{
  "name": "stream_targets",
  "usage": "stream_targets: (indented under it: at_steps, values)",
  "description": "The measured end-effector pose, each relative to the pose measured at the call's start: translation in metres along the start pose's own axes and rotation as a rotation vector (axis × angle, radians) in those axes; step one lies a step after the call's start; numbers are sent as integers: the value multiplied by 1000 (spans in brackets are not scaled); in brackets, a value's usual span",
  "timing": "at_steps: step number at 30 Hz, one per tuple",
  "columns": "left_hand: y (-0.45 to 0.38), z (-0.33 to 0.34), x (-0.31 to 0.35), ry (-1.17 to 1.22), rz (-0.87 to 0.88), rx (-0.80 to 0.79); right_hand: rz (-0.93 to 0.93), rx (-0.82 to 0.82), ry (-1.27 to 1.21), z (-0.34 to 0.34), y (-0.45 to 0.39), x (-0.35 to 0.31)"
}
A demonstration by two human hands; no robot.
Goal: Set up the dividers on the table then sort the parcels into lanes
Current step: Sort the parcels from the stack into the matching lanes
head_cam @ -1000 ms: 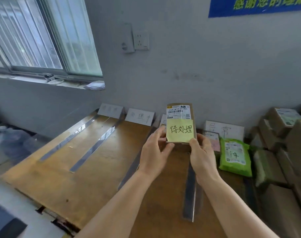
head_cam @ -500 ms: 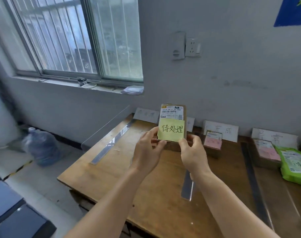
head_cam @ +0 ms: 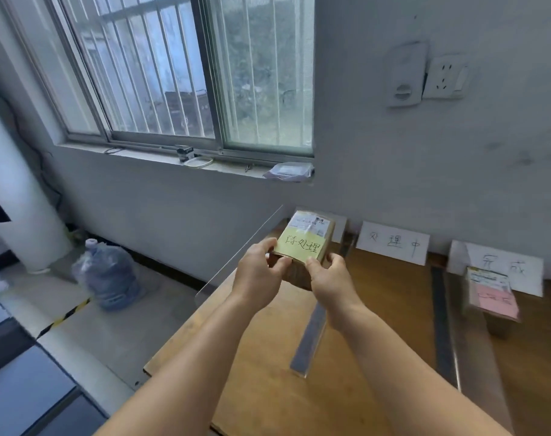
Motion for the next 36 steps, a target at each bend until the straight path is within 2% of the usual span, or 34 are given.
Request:
stream_targets:
  at_steps: [6,13,21,31,36]
  values:
    - [-92,32,-44,-203,-28,-106,109,40,45,36,-95,25]
    - [-153,87,-95,-449,-55,-364,277,88,153,49,-183,68]
    - [-188,131,-144,-459,-127,-521,389,84,212,62,-236,111]
    - [-206,148,-160,-537,-100,-594,418,58,297,68,-256,123]
    - [-202,134,-138,-612,25,-527,214,67,571,59,-240,90]
Point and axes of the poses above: each hand's wrist, its own y-axis away from the middle knuckle, its own z-axis out of the palm, x = y × z, the point moved 8 cm from there along -y, towards the middle knuckle, and after that the axes turned 1 degree about z, right-handed, at the moved point
